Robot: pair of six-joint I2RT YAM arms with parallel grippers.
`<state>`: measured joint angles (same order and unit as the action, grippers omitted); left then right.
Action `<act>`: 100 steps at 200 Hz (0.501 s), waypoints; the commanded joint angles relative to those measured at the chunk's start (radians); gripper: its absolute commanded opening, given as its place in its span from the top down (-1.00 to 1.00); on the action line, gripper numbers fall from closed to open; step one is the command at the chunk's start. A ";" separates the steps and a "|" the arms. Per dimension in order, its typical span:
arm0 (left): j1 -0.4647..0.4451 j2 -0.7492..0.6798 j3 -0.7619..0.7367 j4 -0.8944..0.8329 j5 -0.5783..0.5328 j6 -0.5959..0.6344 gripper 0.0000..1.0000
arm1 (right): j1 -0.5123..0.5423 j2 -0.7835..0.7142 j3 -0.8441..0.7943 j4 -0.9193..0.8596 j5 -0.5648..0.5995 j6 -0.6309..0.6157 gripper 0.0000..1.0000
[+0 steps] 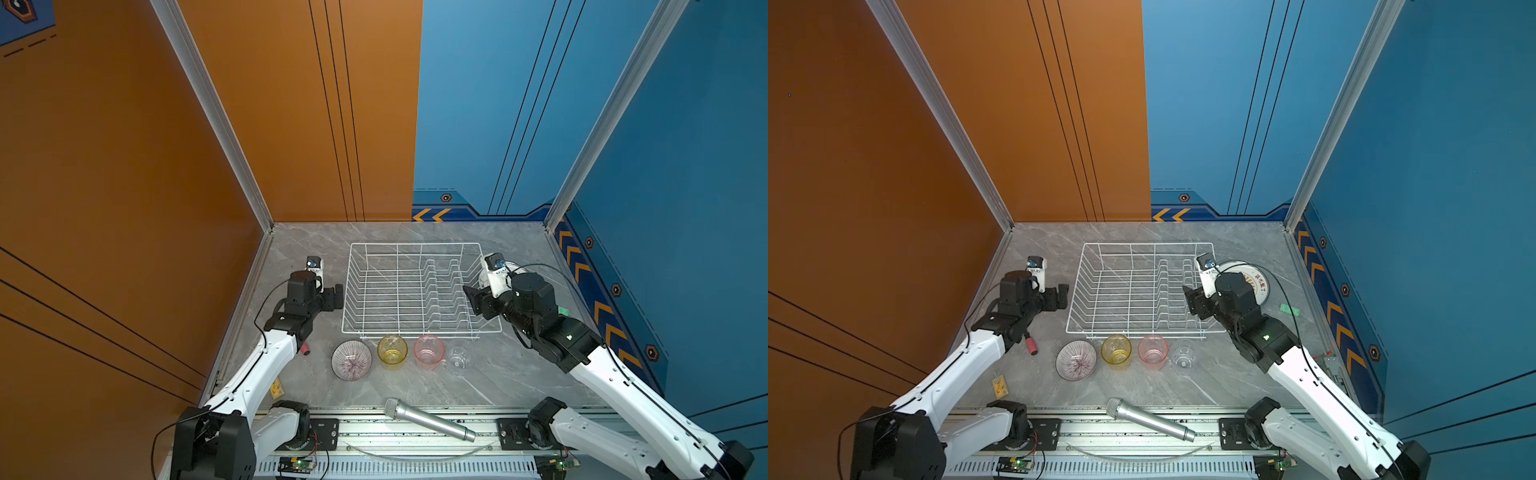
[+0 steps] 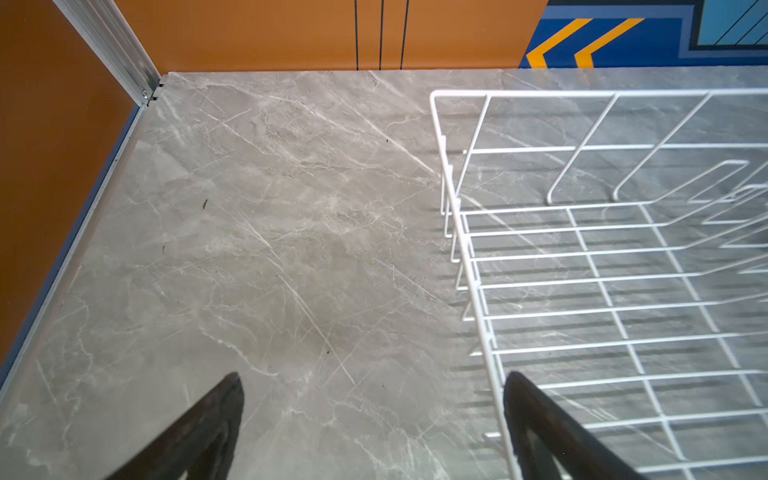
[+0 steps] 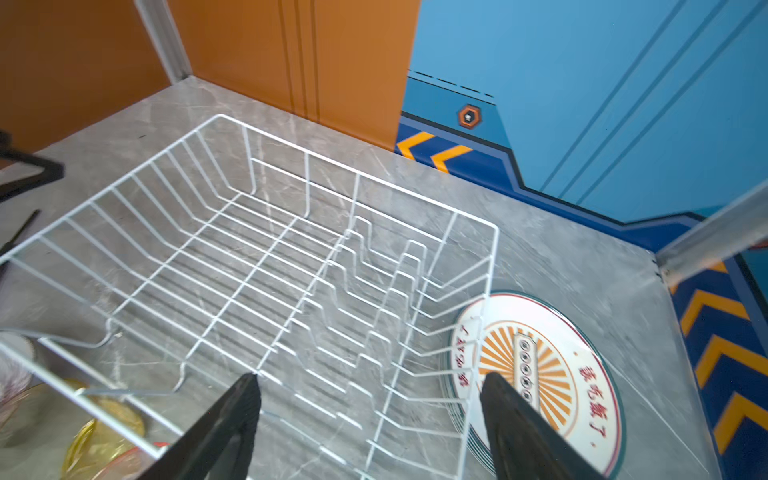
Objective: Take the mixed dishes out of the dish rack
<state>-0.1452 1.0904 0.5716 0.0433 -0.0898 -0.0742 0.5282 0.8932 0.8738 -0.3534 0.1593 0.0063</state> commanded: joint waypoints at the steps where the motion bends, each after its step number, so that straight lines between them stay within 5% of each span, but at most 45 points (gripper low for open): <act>1: 0.001 -0.022 -0.145 0.403 -0.100 0.071 -0.96 | -0.084 -0.026 -0.046 0.038 -0.018 0.067 -0.65; 39: 0.027 0.104 -0.229 0.605 -0.191 0.141 -0.95 | -0.224 -0.020 -0.134 0.144 -0.010 0.139 -0.65; 100: 0.041 0.486 -0.283 1.089 -0.158 0.144 -0.96 | -0.298 0.076 -0.289 0.433 0.117 0.155 -0.70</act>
<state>-0.1188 1.4876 0.3122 0.8654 -0.2432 0.0578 0.2462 0.9325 0.6205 -0.0723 0.1932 0.1478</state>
